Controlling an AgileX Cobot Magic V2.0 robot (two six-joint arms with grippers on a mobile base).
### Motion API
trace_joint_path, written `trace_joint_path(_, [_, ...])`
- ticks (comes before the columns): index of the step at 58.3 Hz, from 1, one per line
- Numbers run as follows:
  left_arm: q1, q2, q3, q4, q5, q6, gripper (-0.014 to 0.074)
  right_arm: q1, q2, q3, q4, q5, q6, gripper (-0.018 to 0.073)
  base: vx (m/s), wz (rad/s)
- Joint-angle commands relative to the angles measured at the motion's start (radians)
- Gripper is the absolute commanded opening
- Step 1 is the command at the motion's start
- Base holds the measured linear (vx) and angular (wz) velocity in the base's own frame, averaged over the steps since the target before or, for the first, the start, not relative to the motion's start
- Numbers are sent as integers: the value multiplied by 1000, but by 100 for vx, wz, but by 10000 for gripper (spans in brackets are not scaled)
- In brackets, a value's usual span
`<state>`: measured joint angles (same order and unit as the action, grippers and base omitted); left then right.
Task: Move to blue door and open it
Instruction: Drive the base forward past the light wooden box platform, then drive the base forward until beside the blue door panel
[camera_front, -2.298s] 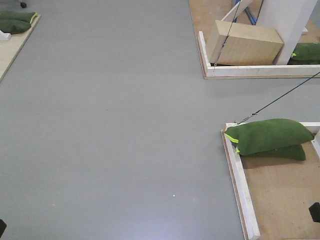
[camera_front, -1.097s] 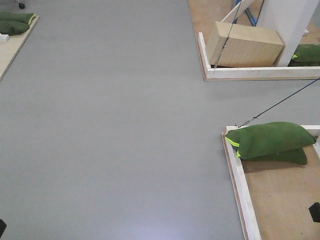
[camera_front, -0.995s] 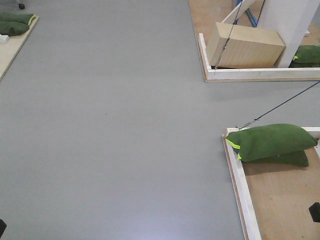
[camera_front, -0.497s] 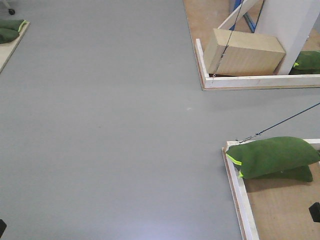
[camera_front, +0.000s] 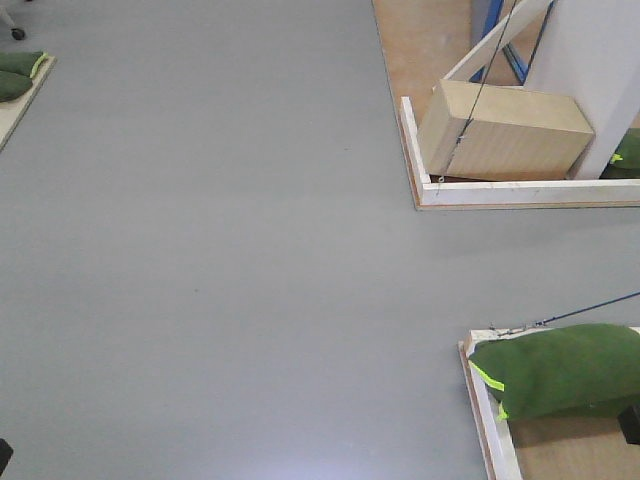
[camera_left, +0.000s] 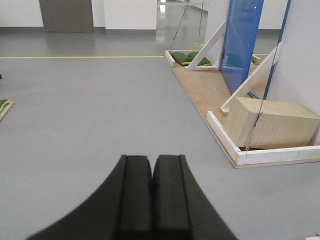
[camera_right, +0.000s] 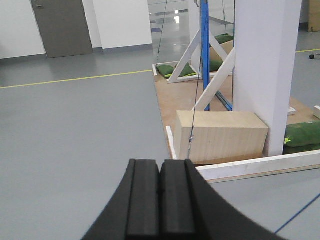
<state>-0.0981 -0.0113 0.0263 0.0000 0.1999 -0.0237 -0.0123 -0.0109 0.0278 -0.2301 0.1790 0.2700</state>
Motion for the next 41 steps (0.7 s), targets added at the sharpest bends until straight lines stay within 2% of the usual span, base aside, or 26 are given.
trace_joint_path(1, [-1, -14, -25, -6, -87, -3, 73, -1, -14, 4, -4, -87, -6, -1, 38, 1])
trace_joint_path(41, [-1, -14, -25, -6, -87, -3, 73, -1, -14, 4, -4, -85, -6, -1, 45, -2])
